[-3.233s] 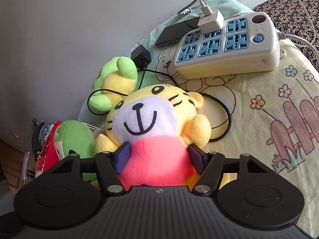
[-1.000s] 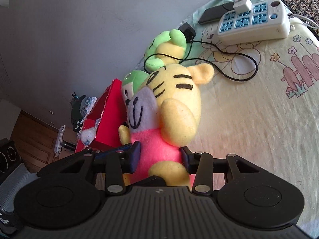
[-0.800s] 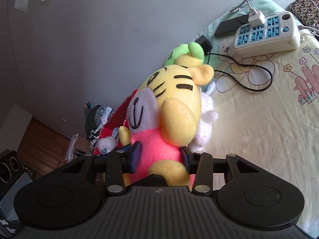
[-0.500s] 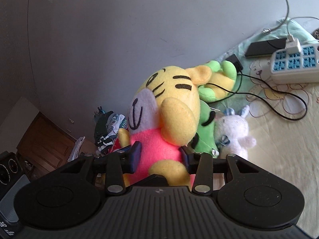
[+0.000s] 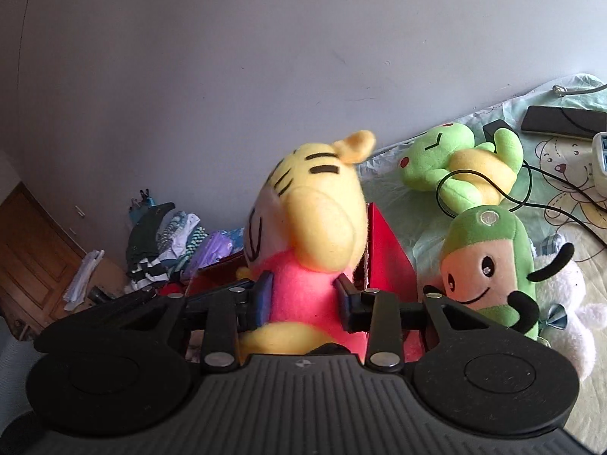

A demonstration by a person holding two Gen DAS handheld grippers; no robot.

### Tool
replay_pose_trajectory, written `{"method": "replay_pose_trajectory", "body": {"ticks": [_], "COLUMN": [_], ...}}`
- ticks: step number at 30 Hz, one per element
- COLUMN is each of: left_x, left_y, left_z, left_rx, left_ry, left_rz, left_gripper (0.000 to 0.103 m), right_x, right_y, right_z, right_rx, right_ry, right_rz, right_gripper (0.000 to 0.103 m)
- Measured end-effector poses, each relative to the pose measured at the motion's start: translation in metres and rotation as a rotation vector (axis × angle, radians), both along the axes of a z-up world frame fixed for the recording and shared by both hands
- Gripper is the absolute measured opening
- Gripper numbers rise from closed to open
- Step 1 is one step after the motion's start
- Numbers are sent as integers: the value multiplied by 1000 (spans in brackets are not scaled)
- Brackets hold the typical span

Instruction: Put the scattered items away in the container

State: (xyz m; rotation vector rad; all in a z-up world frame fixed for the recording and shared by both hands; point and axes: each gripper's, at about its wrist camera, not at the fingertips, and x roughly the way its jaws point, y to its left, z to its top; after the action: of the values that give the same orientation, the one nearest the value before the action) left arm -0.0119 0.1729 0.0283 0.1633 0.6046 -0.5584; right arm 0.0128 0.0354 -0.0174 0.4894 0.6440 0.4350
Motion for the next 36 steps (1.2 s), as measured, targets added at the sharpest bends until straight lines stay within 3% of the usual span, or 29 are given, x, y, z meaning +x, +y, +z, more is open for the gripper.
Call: {"method": "replay_pose_trajectory", "body": {"ticks": [3,5,9,13,14,18,27,31,33,36], "left_x": [22,32,33,37,39,40,55,69,74,80], "left_y": [20,31,43,54,58,67,76,65,58,46], "left_z": [-19,-31,-44,-59,-64,-72,-76,-73,-75,-78], "left_rx": [-71,-120,-158,-167,-180,-219,-284,-262,-258,-248], "left_ry": [78,132,181,237,260,288,355,365,367,385], "left_rz": [-19,-15,-23,-10,-1,2,25,29,31,24], "left_gripper": [73,74,76,76,77,77,86,90,98,100], "right_x": [10,10,3,12,13,7,-9,-21,-27,-36], "right_y": [13,17,35,46,49,58,40,20,11,-1], "right_z": [-10,-13,-11,-24,-28,-28,-19,-16,-14,-12], "right_rx": [-57,-56,-149,-183,-196,-246,-148,-65,-39,-14], "right_ry": [7,5,-38,26,37,8,26,22,13,-6], "right_rz": [-30,-40,-57,-83,-98,-105,-151,-206,-227,-259], "right_gripper": [34,34,33,33,27,29,35,35,35,35]}}
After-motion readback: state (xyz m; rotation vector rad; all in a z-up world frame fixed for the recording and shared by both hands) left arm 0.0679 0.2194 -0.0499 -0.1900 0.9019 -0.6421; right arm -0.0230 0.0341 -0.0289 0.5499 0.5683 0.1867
